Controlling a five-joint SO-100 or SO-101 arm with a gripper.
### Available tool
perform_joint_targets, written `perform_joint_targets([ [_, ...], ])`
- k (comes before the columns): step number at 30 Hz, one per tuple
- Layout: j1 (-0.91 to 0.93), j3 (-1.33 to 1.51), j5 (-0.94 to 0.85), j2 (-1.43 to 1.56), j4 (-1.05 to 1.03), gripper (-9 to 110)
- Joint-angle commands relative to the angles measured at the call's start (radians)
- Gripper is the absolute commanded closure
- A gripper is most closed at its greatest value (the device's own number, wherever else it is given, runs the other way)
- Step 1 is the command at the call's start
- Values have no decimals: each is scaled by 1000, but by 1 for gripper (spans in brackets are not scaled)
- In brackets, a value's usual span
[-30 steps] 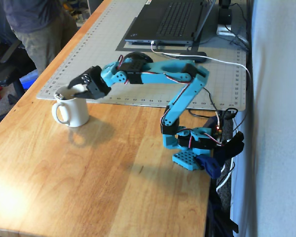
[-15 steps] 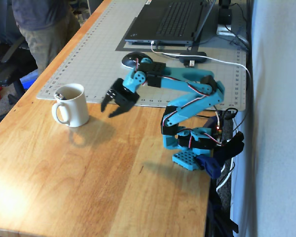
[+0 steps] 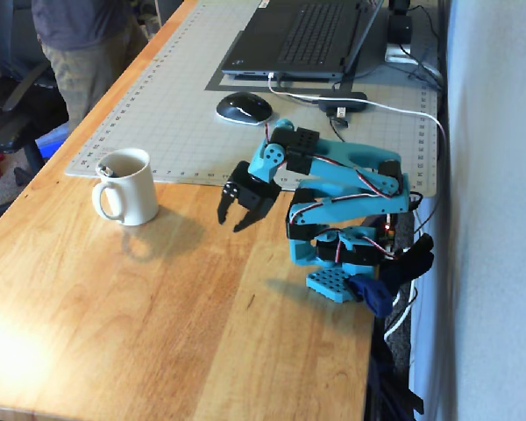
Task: Grasp a pen and put it in a mug.
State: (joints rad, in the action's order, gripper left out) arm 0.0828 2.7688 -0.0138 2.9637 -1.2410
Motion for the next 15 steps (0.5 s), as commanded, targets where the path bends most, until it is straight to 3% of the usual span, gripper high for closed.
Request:
perform_joint_targets([
  [1, -3, 18, 11, 61, -61, 93],
  [15, -3, 127, 11, 147, -11, 93],
])
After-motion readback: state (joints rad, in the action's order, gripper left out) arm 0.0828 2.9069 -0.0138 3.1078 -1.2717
